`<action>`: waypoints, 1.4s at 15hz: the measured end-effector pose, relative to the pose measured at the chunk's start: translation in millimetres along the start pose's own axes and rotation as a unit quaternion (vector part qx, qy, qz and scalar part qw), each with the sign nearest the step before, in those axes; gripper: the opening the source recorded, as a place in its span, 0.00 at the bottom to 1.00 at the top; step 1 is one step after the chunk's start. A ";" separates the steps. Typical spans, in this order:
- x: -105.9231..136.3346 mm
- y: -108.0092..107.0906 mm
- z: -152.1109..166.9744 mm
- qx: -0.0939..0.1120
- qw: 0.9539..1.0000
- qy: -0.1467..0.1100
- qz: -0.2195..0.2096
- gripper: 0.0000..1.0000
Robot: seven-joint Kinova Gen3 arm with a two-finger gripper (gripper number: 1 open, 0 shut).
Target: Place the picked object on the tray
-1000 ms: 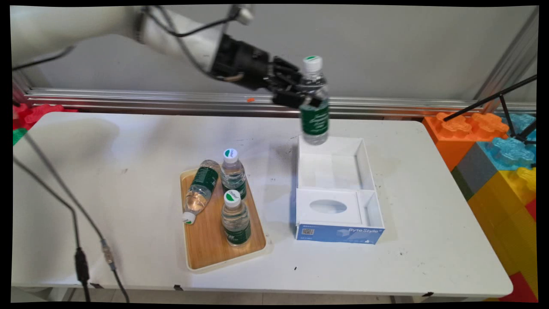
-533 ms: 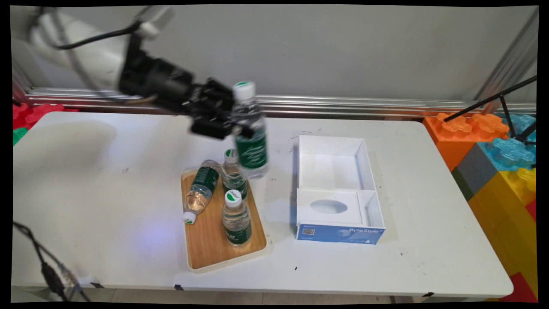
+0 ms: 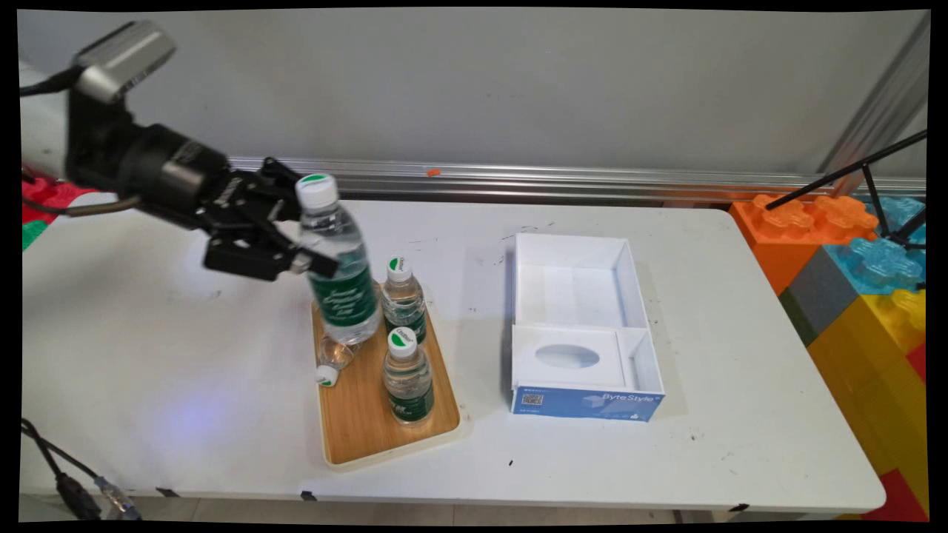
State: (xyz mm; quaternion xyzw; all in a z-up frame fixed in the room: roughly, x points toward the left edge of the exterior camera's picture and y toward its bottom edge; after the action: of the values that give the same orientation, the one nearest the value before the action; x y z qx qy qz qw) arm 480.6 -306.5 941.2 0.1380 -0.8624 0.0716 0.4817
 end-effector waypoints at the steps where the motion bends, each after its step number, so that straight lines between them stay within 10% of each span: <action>1: -5.3 2.3 -5.0 -0.003 1.000 -0.001 0.004 0.00; 8: -47.9 15.9 -12.2 -0.031 0.999 -0.008 0.039 0.00; 21: -129.5 16.7 75.6 -0.045 0.995 -0.014 0.091 0.00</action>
State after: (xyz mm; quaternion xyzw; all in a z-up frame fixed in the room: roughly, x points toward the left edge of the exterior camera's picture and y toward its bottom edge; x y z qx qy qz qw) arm 478.6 -288.1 791.5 0.0381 -0.8803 0.0739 0.4670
